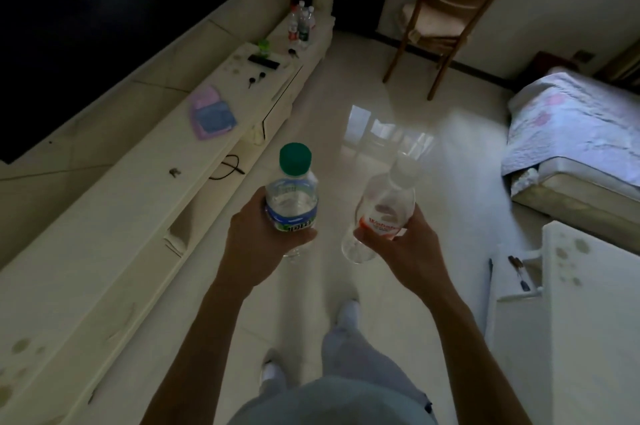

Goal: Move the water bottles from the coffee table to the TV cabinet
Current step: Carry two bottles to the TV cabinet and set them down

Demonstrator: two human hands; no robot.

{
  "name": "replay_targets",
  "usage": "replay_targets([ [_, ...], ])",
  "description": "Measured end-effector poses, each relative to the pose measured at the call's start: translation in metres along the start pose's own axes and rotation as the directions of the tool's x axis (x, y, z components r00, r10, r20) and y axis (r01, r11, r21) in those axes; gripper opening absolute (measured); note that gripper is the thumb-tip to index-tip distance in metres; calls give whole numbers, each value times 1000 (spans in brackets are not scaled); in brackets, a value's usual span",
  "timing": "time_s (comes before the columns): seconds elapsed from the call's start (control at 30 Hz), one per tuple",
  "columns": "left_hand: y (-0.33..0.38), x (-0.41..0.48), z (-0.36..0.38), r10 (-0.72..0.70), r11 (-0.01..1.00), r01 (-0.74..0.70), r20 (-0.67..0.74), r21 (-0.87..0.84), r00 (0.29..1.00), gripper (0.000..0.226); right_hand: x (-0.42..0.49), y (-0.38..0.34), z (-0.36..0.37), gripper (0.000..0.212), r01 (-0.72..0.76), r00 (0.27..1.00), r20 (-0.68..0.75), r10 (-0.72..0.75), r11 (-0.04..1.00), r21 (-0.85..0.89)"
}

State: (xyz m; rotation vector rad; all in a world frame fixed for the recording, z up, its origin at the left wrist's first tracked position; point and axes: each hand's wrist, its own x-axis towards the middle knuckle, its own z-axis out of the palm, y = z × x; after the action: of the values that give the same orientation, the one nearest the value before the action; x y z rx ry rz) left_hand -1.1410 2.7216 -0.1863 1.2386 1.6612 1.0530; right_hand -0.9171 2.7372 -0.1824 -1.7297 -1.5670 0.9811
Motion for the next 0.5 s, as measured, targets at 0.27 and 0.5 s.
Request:
replay_targets([
  [0.27, 18, 92, 52, 32, 999, -33, 26, 27, 999, 80, 105, 18, -22, 71, 4, 1000, 3, -4, 997, 80],
  [0.5, 62, 194, 124, 13, 999, -14, 27, 44, 1000, 71, 228, 27, -84, 68, 28, 1000, 11, -29, 994, 102],
])
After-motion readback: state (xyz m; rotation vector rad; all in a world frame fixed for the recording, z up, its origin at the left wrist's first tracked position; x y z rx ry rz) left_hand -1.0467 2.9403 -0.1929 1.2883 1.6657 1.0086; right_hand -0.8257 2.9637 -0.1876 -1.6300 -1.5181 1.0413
